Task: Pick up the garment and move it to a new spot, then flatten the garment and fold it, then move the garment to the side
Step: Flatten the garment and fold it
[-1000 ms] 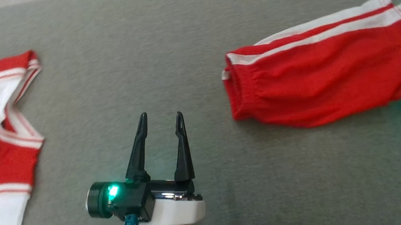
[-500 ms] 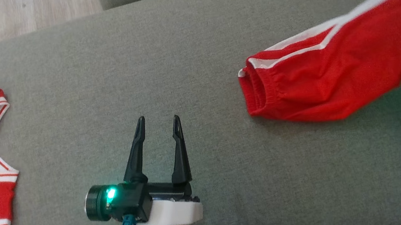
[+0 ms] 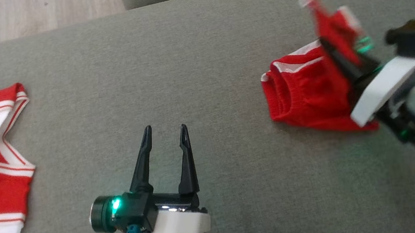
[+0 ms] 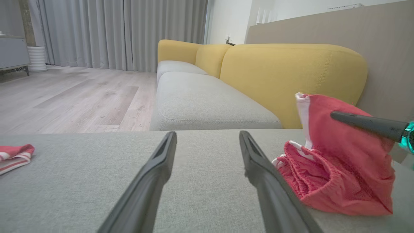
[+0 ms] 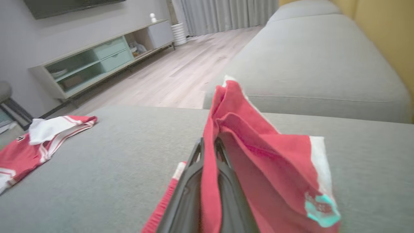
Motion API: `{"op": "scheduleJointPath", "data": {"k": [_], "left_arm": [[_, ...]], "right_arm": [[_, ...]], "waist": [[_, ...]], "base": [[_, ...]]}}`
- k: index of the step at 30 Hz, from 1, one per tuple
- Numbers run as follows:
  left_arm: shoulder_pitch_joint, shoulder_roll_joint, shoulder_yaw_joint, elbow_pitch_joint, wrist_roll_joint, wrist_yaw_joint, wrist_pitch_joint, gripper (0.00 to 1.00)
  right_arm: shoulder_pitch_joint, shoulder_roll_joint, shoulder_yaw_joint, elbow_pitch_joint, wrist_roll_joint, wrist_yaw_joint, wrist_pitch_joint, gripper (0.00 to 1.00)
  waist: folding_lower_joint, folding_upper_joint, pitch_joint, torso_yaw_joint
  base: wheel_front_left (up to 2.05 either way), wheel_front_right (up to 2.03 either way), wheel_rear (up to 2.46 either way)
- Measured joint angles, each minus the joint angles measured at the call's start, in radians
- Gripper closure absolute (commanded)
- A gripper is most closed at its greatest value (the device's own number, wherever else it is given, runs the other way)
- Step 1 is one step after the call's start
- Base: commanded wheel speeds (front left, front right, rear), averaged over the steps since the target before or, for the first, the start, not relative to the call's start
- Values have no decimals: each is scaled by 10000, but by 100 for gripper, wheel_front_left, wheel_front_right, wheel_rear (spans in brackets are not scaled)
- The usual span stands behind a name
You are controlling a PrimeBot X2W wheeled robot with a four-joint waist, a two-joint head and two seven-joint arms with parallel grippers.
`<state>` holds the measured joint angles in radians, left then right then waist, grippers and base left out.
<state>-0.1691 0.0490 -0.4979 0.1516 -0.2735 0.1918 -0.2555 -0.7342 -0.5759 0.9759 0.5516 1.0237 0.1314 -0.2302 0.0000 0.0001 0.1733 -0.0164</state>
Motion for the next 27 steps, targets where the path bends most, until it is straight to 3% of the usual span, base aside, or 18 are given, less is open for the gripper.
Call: {"op": "scheduleJointPath", "data": {"k": [5,6,12,21,22,23,24,25,27], "left_arm": [[168,2,-25,40,-102,-40,0,0],[204,2,-48,38,-159,-38,0,0],[360,2,-69,40,-257,17,0,0],[767,6,-90,25,-257,35,0,0],[783,6,-121,19,-257,35,0,0],[783,8,-155,15,-259,35,0,0],[782,6,-182,4,-259,35,0,0],[781,8,-196,-6,-259,33,0,0],[776,8,-222,-31,-267,33,0,0]], "right_arm": [[150,460,844,-330,-29,0,31,100],[304,614,1018,-336,-27,0,140,0],[754,894,1035,-236,-82,0,-6,0],[1173,514,-821,477,-690,0,-176,0],[1204,439,-1053,725,-731,0,-178,24],[1249,401,-1285,1014,-750,0,-178,79],[1281,393,-1467,1335,-761,0,-178,79],[1289,389,-1549,1691,-848,0,-178,100],[1279,391,-1546,2393,-1277,0,-136,100]], "waist": [[0,0,-108,262],[0,0,-171,353],[-1,0,-460,524],[-2,0,-881,620],[-2,0,-882,643],[-1,0,-870,675],[-1,0,-849,711],[-1,0,-820,754],[-1,0,-750,848]], "base": [[0,0,0],[0,0,0],[0,0,0],[0,0,0],[0,0,0],[0,0,0],[0,0,0],[0,0,0],[0,0,0]]}}
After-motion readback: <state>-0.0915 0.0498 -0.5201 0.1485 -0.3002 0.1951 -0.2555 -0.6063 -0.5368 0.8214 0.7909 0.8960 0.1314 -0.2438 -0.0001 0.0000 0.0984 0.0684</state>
